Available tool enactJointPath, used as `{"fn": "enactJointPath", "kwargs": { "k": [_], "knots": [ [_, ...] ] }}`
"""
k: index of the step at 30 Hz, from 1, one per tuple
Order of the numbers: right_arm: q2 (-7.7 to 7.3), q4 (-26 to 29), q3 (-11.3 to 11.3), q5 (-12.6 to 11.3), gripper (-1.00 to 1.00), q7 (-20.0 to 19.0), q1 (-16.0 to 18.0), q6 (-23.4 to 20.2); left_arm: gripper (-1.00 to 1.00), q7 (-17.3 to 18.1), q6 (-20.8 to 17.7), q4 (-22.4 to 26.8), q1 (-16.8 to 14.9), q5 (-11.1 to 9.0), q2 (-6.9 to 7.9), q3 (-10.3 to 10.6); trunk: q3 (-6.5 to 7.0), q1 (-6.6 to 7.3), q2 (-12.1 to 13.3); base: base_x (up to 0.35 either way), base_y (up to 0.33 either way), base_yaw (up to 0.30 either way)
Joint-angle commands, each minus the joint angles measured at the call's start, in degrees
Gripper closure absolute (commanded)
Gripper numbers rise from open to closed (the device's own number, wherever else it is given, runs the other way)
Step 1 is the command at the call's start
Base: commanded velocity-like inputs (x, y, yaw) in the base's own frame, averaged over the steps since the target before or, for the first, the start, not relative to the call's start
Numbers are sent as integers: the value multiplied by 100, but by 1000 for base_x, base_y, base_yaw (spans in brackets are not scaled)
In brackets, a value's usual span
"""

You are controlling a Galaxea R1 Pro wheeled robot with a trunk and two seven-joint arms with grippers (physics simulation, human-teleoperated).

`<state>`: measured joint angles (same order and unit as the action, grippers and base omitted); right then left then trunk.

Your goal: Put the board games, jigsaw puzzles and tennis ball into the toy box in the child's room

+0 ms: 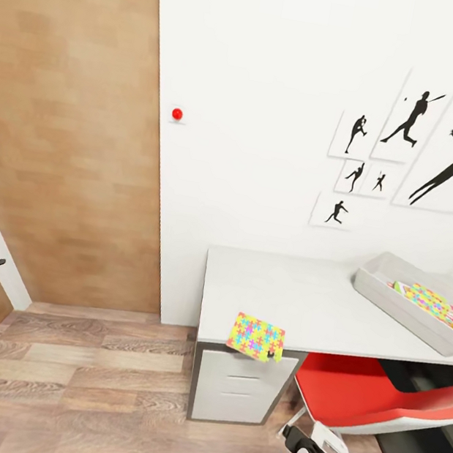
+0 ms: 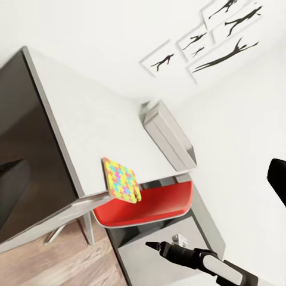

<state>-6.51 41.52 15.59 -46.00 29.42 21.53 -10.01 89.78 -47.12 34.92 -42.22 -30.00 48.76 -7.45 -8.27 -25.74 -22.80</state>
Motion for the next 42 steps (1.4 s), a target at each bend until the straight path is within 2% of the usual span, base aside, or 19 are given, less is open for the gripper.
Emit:
{"fn": "enactJointPath", "kwargs": {
  "k": [1, 14, 21, 33, 42],
  "knots": [
    [-10, 12, 32, -23, -100, 46, 4, -25, -100, 22, -61, -1, -5, -1, 2, 5, -3, -4, -12, 0, 0, 0],
    [-8, 14, 32, -23, -100, 46, 7, -26, -100, 22, -61, 4, -5, -6, -6, 7, 118, -4, -12, 0, 0, 0],
    [-8, 14, 32, -27, -100, 46, 4, -27, -100, 22, -61, 6, -5, -7, -6, 7, 136, -4, -12, 0, 32, -14],
    [-15, 14, 32, -32, -100, 46, 4, -27, -100, 22, -61, 5, -5, -6, -7, 7, 138, -4, -12, -73, 85, -248],
    [-9, 14, 32, -25, -100, 46, 6, -27, -100, 22, -61, 6, -5, -13, -7, 11, 138, -4, -12, -199, 2, -284]
  ]
}}
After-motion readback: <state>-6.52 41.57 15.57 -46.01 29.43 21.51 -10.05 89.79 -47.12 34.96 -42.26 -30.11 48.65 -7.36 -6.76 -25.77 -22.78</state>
